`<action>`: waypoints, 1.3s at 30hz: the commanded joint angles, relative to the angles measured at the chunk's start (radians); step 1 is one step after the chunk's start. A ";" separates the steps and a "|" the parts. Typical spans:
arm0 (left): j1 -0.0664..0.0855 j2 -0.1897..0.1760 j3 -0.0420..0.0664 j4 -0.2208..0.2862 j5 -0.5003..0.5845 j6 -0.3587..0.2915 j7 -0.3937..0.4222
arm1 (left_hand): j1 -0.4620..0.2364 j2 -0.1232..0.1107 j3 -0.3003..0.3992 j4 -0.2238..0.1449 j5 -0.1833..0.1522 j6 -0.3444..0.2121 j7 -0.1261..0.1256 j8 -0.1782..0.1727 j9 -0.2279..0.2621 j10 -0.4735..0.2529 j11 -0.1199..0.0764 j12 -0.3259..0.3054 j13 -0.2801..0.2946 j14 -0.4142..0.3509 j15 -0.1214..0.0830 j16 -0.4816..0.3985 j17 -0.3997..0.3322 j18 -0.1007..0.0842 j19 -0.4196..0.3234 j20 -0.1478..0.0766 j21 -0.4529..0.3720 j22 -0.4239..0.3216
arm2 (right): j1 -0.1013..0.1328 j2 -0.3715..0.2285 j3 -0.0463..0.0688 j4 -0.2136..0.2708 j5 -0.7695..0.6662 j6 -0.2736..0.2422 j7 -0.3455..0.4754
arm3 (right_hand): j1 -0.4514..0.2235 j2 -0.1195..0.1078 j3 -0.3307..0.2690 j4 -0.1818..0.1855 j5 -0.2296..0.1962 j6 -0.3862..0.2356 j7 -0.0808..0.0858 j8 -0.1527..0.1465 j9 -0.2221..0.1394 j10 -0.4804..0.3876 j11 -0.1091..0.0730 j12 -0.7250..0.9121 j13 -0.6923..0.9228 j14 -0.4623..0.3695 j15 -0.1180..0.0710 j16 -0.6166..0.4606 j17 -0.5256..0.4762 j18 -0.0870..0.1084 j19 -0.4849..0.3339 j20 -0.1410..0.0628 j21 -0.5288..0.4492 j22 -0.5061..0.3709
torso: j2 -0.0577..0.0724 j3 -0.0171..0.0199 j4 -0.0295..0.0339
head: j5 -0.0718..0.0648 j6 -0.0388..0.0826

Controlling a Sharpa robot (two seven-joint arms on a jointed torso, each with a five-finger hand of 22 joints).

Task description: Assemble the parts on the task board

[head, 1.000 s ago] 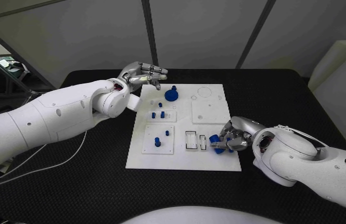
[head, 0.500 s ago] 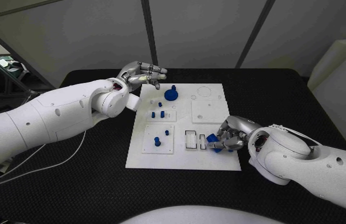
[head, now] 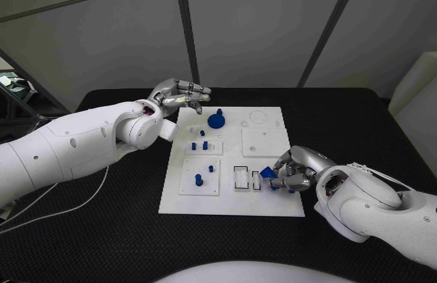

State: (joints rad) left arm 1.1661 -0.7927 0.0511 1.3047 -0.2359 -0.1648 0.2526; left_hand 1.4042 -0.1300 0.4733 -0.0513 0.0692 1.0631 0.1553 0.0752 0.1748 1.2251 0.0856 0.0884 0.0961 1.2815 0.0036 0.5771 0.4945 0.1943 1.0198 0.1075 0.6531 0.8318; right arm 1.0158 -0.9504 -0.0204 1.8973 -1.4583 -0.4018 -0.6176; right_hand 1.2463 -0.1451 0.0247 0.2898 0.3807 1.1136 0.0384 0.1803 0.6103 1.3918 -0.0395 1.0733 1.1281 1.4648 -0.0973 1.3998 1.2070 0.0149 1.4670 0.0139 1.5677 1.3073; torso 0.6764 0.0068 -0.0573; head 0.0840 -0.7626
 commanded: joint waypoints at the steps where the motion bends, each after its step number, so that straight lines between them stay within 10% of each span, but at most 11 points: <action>1: 0.001 0.002 0.001 0.000 0.004 0.009 0.004 | 0.000 0.006 -0.005 0.000 -0.006 0.003 0.005 -0.006 -0.001 -0.001 0.004 0.006 -0.001 -0.002 0.004 -0.005 -0.002 -0.012 -0.005 0.003 -0.004 -0.001 | 0.002 0.001 0.001 0.016 0.031 -0.112 0.030 | -0.006 0.016 0.005 0.001 0.005 0.018 -0.010 0.002 0.019 0.004 -0.003 0.005 0.000 0.043 -0.008 0.002 0.000 -0.015 0.104 -0.006 0.003 0.263 | 0.001 -0.0007 0.0013 | -0.001 0.001; 33: 0.001 0.004 0.001 0.004 0.004 0.010 0.000 | -0.001 0.006 -0.005 0.000 -0.006 0.003 0.005 -0.006 -0.001 -0.001 0.004 0.006 -0.002 -0.002 0.004 -0.006 -0.002 -0.012 -0.005 0.003 -0.005 -0.001 | 0.003 0.169 0.004 -0.085 0.079 0.026 -0.031 | -0.170 0.017 -0.010 0.006 -0.033 0.091 -0.030 -0.004 0.076 0.008 -0.018 -0.022 -0.008 0.041 -0.020 -0.001 -0.006 -0.015 0.104 -0.016 0.003 0.263 | 0.001 -0.0008 0.0006 | 0.012 -0.002; 37: 0.001 0.004 0.001 0.004 0.004 0.010 0.000 | -0.001 0.006 -0.005 0.000 -0.006 0.003 0.005 -0.006 -0.001 -0.001 0.004 0.006 -0.002 -0.002 0.004 -0.006 -0.002 -0.012 -0.005 0.003 -0.005 -0.001 | 0.003 0.175 0.004 -0.091 0.069 0.004 -0.041 | -0.257 -0.016 -0.033 0.009 -0.293 0.097 -0.031 -0.006 0.097 0.009 -0.019 -0.032 -0.011 0.039 -0.022 -0.004 -0.009 -0.015 0.104 -0.020 0.003 0.263 | 0.001 -0.0006 0.0001 | 0.013 -0.002; 39: 0.001 0.004 0.001 0.004 0.004 0.010 -0.001 | -0.001 0.006 -0.005 0.000 -0.006 0.003 0.005 -0.006 -0.001 -0.001 0.004 0.006 -0.002 -0.002 0.004 -0.006 -0.002 -0.012 -0.005 0.003 -0.005 -0.001 | 0.003 0.177 0.004 -0.093 0.066 -0.007 -0.044 | -0.288 -0.037 -0.052 0.010 -0.329 0.096 -0.030 -0.007 0.102 0.008 -0.018 -0.037 -0.014 0.038 -0.023 -0.006 -0.013 -0.015 0.104 -0.020 0.003 0.263 | 0.001 -0.0006 0.0001 | 0.013 -0.002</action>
State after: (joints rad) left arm 1.1658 -0.7897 0.0510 1.3065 -0.2359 -0.1640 0.2510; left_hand 1.4042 -0.1300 0.4733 -0.0513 0.0692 1.0631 0.1553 0.0752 0.1750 1.2251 0.0856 0.0884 0.0961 1.2815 0.0036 0.5771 0.4940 0.1944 1.0198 0.1075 0.6531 0.8320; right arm 1.0170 -0.7746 -0.0177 1.8042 -1.3788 -0.3958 -0.6463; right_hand 0.9732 -0.1752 -0.0221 0.2993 0.0682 1.2102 0.0034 0.1769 0.7117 1.4022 -0.0506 1.0400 1.1144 1.4666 -0.1167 1.3998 1.1951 0.0150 1.4672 -0.0005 1.5676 1.3073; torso 0.6779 0.0059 -0.0569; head 0.0965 -0.7645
